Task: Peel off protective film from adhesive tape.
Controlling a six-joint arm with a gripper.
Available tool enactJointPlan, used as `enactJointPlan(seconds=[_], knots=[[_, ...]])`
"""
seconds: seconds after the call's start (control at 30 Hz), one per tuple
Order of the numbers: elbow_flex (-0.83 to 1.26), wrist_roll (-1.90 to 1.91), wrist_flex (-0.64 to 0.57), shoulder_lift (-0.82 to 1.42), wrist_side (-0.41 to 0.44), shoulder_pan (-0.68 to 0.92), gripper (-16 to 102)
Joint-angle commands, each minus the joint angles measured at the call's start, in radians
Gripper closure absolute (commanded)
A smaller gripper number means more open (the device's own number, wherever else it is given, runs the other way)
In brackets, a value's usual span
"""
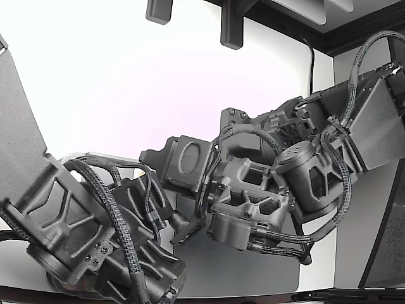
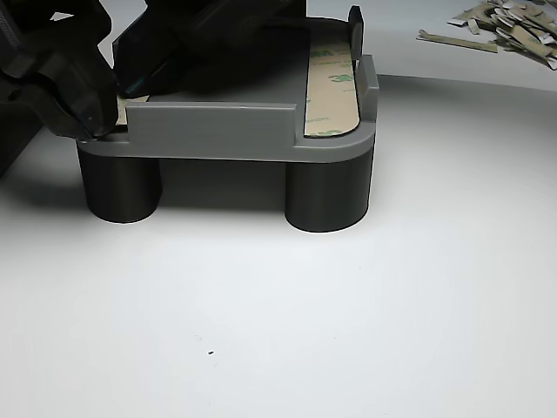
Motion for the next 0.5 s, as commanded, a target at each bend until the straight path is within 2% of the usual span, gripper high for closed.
enactJointPlan(seconds=[0.0, 0.47], knots=[[-0.02, 0.0, -0.017, 0.017, 0.008, -0.011, 97], [-0.009, 0.002, -0.029, 0.021, 0.012, -0.011, 97]])
